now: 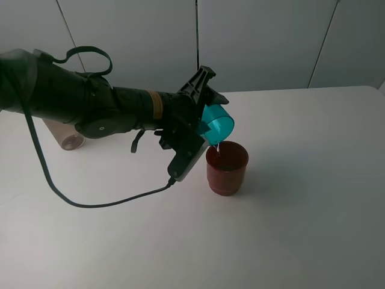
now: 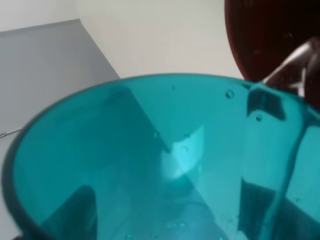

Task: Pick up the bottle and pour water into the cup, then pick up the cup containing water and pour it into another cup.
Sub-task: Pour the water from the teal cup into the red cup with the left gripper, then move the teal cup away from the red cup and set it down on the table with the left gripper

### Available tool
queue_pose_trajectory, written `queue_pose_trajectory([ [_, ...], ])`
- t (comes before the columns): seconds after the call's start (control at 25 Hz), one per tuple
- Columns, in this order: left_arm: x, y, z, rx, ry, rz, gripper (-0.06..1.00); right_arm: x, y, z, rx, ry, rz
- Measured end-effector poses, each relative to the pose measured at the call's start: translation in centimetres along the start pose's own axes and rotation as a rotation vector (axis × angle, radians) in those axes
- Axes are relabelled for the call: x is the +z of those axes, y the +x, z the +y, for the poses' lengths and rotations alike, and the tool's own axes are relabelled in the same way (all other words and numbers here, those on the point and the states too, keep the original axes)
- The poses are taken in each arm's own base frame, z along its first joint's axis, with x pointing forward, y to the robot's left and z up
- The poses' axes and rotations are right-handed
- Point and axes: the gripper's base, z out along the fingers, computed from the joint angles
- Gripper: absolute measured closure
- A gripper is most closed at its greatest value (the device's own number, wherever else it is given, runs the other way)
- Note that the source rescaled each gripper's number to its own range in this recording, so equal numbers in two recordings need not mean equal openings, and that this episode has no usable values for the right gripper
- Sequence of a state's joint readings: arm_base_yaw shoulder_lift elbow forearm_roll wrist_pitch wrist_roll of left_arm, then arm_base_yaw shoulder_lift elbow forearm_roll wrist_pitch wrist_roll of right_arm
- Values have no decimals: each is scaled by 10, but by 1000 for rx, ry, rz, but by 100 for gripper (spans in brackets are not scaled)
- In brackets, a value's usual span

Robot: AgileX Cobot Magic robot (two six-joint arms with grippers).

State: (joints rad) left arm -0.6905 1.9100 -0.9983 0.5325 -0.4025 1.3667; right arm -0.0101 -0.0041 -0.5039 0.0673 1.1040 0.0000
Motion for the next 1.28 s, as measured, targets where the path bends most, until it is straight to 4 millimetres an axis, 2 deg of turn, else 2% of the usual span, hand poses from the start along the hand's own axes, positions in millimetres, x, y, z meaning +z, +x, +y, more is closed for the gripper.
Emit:
queue_pose_trajectory([
  [0.44,0,-2,9,85,-91,-17,89,0,0,0,0,0,0],
  [0.92,0,-2,9,156,-96,-13,89,0,0,0,0,0,0],
  [1.12,0,-1,11,55,-107,-13,89,0,0,0,0,0,0],
  [1.28,-1,1,16,-156,-169,-6,89,0,0,0,0,0,0],
])
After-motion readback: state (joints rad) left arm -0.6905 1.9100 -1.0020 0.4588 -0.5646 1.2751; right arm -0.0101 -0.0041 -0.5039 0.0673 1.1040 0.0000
